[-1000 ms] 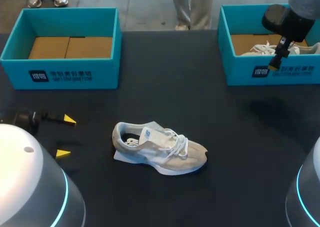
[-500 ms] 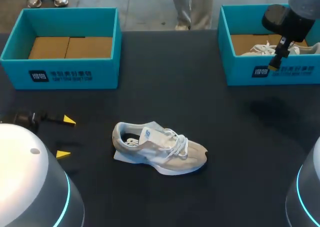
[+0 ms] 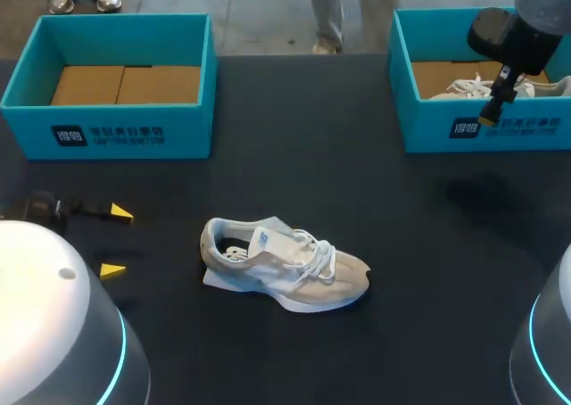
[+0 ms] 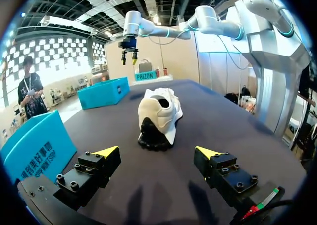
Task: Take the shoe out of the shoebox, open the shoe tongue, remove and reinsert the insole, then place the shoe into the shoebox
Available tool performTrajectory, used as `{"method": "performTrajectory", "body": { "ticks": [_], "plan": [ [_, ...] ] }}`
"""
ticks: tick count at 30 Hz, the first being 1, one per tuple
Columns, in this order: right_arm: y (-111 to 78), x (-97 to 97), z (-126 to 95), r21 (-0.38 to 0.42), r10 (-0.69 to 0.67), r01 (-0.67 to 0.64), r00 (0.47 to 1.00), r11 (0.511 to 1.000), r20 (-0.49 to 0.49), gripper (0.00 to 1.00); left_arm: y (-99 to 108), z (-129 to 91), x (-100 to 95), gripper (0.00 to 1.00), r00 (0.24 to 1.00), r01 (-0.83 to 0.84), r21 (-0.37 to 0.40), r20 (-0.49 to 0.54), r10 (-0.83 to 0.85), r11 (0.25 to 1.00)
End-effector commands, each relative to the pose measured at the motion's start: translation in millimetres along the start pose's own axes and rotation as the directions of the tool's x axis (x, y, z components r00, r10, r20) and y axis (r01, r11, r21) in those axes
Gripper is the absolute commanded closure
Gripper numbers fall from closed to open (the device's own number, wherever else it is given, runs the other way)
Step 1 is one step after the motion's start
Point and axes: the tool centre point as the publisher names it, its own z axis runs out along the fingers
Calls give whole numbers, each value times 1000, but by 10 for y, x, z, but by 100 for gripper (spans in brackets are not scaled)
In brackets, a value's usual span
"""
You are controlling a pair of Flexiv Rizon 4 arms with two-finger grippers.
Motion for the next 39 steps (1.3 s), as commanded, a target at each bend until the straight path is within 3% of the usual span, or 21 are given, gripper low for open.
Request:
{"method": "performTrajectory", "body": {
  "ticks": [1,11,39],
  "plan": [
    [-1,-1,0,0,-1,1,1000,1000,0,0,215,61,-164,0,999,27,38,-29,-26,999],
    [-1,-1,0,0,-1,1,1000,1000,0,0,404,114,-153,0,996,88,51,-21,-87,995],
    [-1,-1,0,0,-1,1,1000,1000,0,0,375,120,-119,0,994,104,47,-20,-103,994]
  ]
}}
